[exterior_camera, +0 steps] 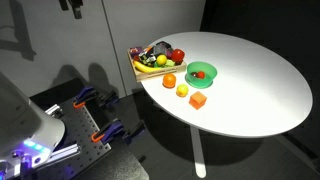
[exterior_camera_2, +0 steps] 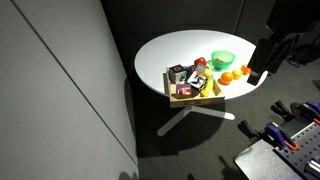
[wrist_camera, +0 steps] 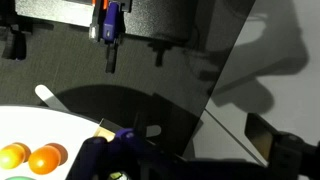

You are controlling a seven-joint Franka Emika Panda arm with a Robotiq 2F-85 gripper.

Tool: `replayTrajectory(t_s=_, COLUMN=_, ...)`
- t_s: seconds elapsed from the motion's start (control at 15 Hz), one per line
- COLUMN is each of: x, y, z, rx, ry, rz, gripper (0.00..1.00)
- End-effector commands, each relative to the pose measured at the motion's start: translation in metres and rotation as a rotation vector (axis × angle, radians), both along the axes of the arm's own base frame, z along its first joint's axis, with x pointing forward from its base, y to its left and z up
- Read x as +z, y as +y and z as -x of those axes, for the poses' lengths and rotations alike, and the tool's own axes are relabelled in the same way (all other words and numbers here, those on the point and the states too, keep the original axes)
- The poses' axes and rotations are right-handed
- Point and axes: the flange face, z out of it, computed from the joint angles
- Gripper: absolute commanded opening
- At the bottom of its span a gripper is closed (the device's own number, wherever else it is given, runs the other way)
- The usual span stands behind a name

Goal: Remove the big black and white plushy cube from the crate and put it on the table

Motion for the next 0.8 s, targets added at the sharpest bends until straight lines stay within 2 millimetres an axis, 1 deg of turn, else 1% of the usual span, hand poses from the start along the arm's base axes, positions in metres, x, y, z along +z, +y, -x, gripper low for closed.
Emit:
replayTrajectory(t_s=0.0, x=0.001, y=0.000, z=0.000, rx=0.000, ry=0.001, rz=0.001, gripper=1.00)
replayTrajectory(t_s=0.27, x=0.001, y=0.000, z=0.000, rx=0.000, ry=0.001, rz=0.001, gripper=1.00)
replayTrajectory(t_s=0.6, x=0.002, y=-0.007, z=-0.021, rx=-0.051, ry=-0.005, rz=-0.005, gripper=1.00)
replayTrajectory(t_s=0.73, x=0.002, y=-0.011, z=-0.033, rx=-0.076, ry=-0.022, rz=-0.011, gripper=1.00)
